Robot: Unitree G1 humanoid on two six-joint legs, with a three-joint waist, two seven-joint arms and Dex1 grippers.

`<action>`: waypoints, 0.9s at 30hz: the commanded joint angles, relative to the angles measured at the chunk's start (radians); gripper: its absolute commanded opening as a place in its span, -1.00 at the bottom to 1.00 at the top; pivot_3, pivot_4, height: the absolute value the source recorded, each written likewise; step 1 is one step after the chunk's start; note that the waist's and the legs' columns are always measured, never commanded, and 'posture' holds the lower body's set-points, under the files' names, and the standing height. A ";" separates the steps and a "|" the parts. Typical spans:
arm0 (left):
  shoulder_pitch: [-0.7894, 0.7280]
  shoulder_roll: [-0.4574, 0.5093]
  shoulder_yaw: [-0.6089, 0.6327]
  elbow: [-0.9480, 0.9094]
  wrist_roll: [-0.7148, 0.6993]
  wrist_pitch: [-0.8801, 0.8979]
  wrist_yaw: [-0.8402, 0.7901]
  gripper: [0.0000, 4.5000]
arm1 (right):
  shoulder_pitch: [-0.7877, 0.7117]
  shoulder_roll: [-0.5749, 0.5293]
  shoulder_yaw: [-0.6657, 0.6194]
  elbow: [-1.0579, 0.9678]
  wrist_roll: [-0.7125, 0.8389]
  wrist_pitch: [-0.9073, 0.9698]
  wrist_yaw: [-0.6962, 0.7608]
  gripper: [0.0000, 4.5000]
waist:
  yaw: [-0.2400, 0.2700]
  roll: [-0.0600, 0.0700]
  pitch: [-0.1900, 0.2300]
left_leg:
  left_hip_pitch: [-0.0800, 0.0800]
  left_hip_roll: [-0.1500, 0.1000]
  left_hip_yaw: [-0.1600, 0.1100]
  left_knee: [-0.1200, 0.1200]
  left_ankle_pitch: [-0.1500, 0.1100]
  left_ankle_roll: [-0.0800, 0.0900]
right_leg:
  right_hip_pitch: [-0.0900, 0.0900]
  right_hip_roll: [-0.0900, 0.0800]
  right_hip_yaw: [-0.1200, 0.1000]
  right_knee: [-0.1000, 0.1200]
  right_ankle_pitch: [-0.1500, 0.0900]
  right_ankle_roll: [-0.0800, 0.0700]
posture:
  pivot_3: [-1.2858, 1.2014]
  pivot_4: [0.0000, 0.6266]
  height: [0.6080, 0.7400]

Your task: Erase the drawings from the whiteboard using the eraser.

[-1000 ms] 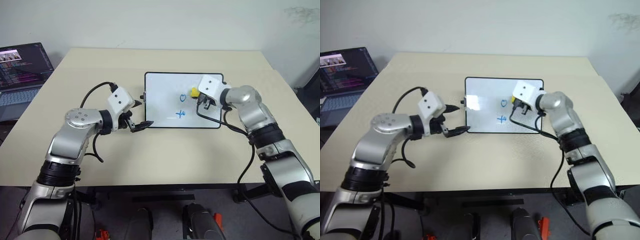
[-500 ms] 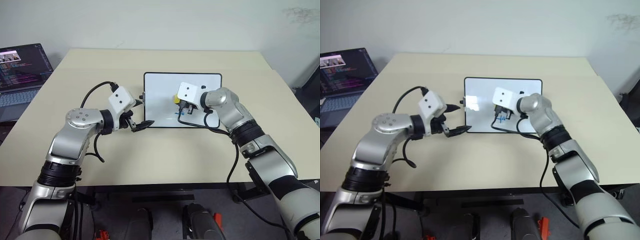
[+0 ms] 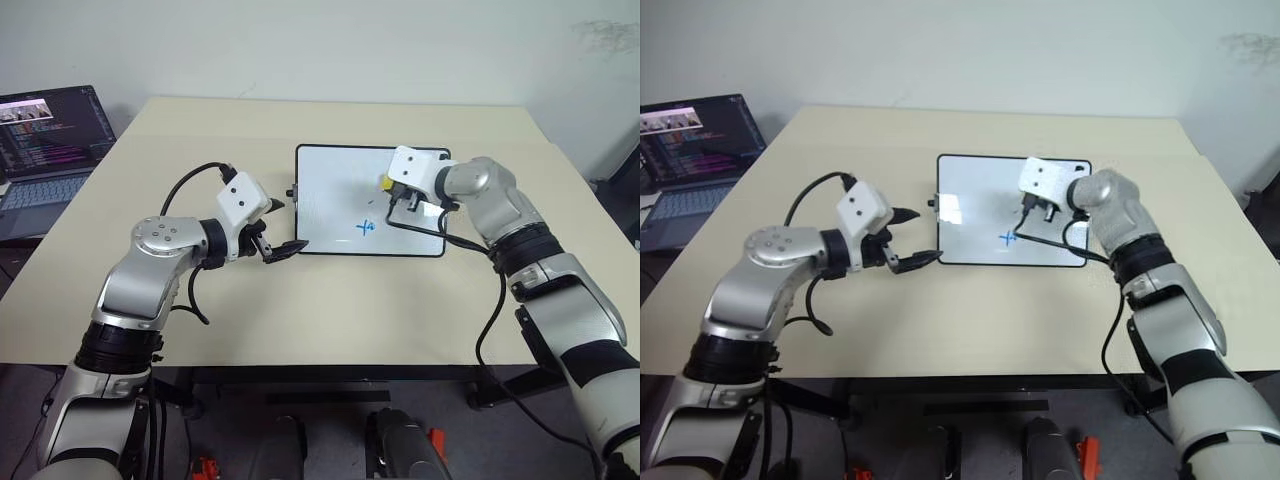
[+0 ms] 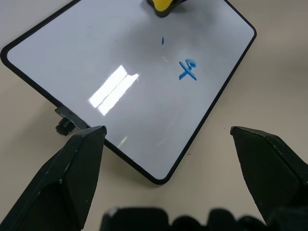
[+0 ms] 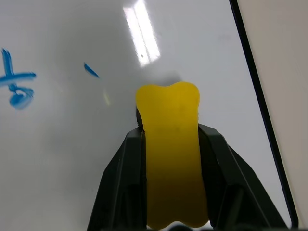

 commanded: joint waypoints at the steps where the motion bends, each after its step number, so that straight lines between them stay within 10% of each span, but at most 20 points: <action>1: -0.019 0.002 0.014 -0.028 -0.002 -0.015 0.000 1.00 | -0.008 0.007 0.001 0.015 -0.014 0.008 0.002 -0.52 | -0.001 0.000 0.000 | 0.000 0.000 0.000 0.000 0.000 0.000 | 0.000 0.000 0.000 0.000 0.000 0.000 | 0.03 -0.52 1.00; 14: -0.013 0.001 0.017 -0.028 -0.001 -0.014 0.007 1.00 | 0.056 0.142 0.060 -0.144 -0.027 0.053 0.053 -0.52 | -0.019 0.000 0.000 | 0.000 0.001 -0.001 -0.001 0.000 0.000 | -0.002 0.001 -0.001 0.002 0.000 0.000 | 0.03 -0.52 1.00; 27: -0.014 -0.002 0.014 -0.009 0.004 -0.026 0.007 1.00 | -0.011 -0.048 0.039 0.068 -0.061 -0.016 -0.019 -0.52 | 0.000 0.000 0.000 | 0.000 -0.001 0.000 0.000 0.000 0.000 | 0.000 -0.002 0.000 -0.002 0.000 0.000 | 0.03 -0.52 1.00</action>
